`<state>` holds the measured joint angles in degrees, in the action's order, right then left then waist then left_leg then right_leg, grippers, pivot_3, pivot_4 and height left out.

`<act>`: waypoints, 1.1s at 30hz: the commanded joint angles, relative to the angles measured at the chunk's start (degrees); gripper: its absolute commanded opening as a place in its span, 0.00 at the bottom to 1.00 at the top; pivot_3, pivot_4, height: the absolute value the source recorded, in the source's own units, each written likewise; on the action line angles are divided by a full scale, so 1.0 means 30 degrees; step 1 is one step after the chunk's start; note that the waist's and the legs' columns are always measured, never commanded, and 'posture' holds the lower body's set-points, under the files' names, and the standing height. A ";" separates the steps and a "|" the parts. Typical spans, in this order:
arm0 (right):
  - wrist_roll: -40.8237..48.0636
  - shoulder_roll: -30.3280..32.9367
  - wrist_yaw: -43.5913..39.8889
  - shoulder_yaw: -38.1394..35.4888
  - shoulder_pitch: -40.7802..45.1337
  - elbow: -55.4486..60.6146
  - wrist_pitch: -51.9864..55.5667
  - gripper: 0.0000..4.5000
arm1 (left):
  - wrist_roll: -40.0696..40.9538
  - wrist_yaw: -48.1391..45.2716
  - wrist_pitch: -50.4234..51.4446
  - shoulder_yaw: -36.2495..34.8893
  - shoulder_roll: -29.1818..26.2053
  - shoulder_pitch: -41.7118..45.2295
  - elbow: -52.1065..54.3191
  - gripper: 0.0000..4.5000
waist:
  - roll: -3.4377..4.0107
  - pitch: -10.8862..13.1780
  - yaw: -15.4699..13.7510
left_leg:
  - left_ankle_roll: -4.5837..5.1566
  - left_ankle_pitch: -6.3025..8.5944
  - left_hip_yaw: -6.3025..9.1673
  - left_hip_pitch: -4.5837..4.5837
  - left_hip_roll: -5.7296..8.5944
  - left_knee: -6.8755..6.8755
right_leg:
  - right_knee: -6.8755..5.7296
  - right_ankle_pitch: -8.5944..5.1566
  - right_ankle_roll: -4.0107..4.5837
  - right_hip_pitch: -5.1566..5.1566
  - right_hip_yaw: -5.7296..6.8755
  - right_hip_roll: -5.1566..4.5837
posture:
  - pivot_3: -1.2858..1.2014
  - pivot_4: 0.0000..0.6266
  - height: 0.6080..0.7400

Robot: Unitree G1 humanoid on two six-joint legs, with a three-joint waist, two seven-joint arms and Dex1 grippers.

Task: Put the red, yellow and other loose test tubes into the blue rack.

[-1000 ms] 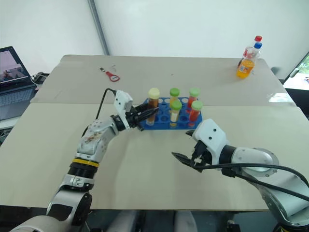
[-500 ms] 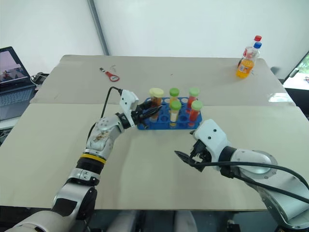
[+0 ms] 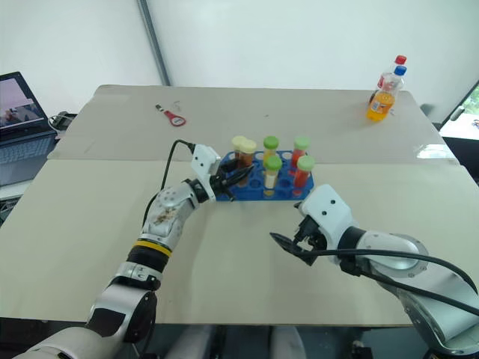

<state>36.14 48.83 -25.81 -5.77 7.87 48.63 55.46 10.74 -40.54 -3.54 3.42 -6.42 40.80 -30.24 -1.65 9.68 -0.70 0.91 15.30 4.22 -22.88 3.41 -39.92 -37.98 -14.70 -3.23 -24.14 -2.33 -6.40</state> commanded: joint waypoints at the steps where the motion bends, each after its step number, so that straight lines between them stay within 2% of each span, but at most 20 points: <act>1: 0.0105 -0.0028 0.0081 -0.0874 -0.0144 0.0654 -0.0033 0.98 | -0.0051 0.0215 -0.0174 -0.0025 0.0109 -0.0197 0.0414 0.19 | 0.0000 0.0000 0.0001 | 0.0000 0.0000 0.0001 0.0000 0.0000 0.0000 | 0.0000 0.0000 0.0000 -0.0001 0.0000 0.0001 | 0.52 0.24 1.00; 3: 0.0145 -0.0009 0.0039 -0.0940 -0.0226 0.0676 -0.0045 0.98 | -0.0113 0.0470 -0.0194 -0.0047 0.0100 -0.0384 0.0618 0.19 | 0.0000 0.0000 0.0007 | 0.0000 0.0000 0.0000 0.0000 0.0001 -0.0001 | -0.0001 0.0000 0.0000 0.0001 -0.0001 0.0000 | 0.52 0.24 1.00; 5: 0.0140 0.0028 -0.0033 -0.0995 -0.0302 0.0643 -0.0092 0.98 | -0.0002 0.0384 0.0057 -0.0060 -0.0069 -0.0649 0.1023 0.43 | -0.0001 -0.0001 0.0011 | 0.0000 0.0000 -0.0001 0.0003 -0.0001 0.0000 | -0.0001 0.0000 0.0000 0.0001 -0.0002 0.0001 | 0.52 0.24 1.00; 6: 0.0138 0.0047 -0.0077 -0.1023 -0.0330 0.0617 -0.0117 0.98 | 0.0074 0.0239 0.0267 -0.0021 -0.0173 -0.0774 0.1265 0.51 | -0.0001 -0.0001 0.0013 | 0.0000 0.0000 -0.0001 0.0004 -0.0002 0.0001 | -0.0001 0.0000 0.0000 0.0001 -0.0002 0.0002 | 0.52 0.24 1.00; 10: 0.0041 0.0164 -0.0298 -0.1103 -0.0362 0.0513 -0.0281 0.98 | 0.0233 -0.0055 0.1325 -0.0125 -0.1095 -0.1531 0.2942 0.93 | -0.0001 -0.0001 0.0051 | 0.0000 0.0000 -0.0001 0.0000 -0.0006 0.0004 | -0.0004 0.0000 0.0000 -0.0011 -0.0002 0.0010 | 0.52 0.24 1.00; 11: -0.0057 0.0165 -0.0279 -0.1175 -0.0363 0.0456 -0.0342 0.98 | 0.0348 -0.0116 0.1918 -0.0199 -0.1432 -0.1810 0.3611 0.98 | -0.0001 -0.0001 0.0069 | 0.0000 0.0000 0.0000 0.0001 -0.0009 0.0004 | -0.0003 0.0000 0.0000 -0.0009 -0.0002 0.0014 | 0.52 0.24 1.00; 17: -0.0668 0.0365 -0.0754 -0.2024 0.0515 -0.1205 -0.1362 0.98 | 0.0401 -0.1403 0.5232 -0.0338 -0.5351 -0.3815 0.8677 0.98 | 0.0003 -0.0002 0.0184 | 0.0000 0.0000 -0.0004 0.0013 -0.0020 0.0011 | -0.0005 0.0000 0.0001 -0.0008 -0.0008 0.0015 | 0.52 0.24 1.00; 19: -0.1073 0.1048 -0.1873 -0.2544 0.0514 -0.1994 -0.2370 0.98 | 0.0611 -0.2030 0.7052 -0.0605 -0.7198 -0.4228 1.0562 0.98 | 0.0004 -0.0002 0.0187 | 0.0000 0.0000 -0.0004 0.0010 -0.0023 0.0013 | -0.0004 0.0000 0.0001 -0.0011 -0.0008 0.0018 | 0.52 0.24 1.00; 25: -0.1563 0.2074 -0.6139 -0.4943 0.0302 -0.5563 -0.7090 0.98 | 0.1176 -0.4696 0.7468 -0.2376 -1.2479 -0.6159 1.3288 0.98 | 0.0008 -0.0003 0.0291 | 0.0003 0.0003 -0.0014 0.0023 -0.0048 0.0043 | 0.0031 0.0000 0.0001 0.0001 -0.0002 0.0028 | 0.52 0.24 1.00; 29: -0.1577 0.3605 -0.9371 -0.5995 -0.0135 -0.7478 -0.8556 0.98 | 0.2173 -0.5316 0.8812 -0.3781 -1.4184 -0.7665 1.4464 0.98 | 0.0017 0.0004 0.0303 | 0.0007 0.0006 -0.0024 0.0027 -0.0058 0.0050 | 0.0035 -0.0001 0.0002 0.0001 -0.0005 0.0023 | 0.52 0.24 1.00; 33: -0.1657 0.4382 -1.0478 -0.6375 -0.0092 -0.8549 -0.8979 0.98 | 0.3669 -0.5304 1.1314 -0.4782 -1.4881 -0.8389 1.5331 0.98 | 0.0017 0.0004 0.0329 | 0.0009 0.0007 -0.0026 0.0027 -0.0079 0.0047 | 0.0034 0.0000 0.0004 0.0007 -0.0001 0.0029 | 0.52 0.24 1.00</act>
<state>31.57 61.10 -56.05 -22.54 7.27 23.47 30.16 19.69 -56.29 28.37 -8.63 -49.89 15.45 13.07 -1.60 9.69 0.29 0.93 15.32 4.14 -22.79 3.17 -39.79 -37.89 -14.70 -3.21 -24.11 -2.33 -6.31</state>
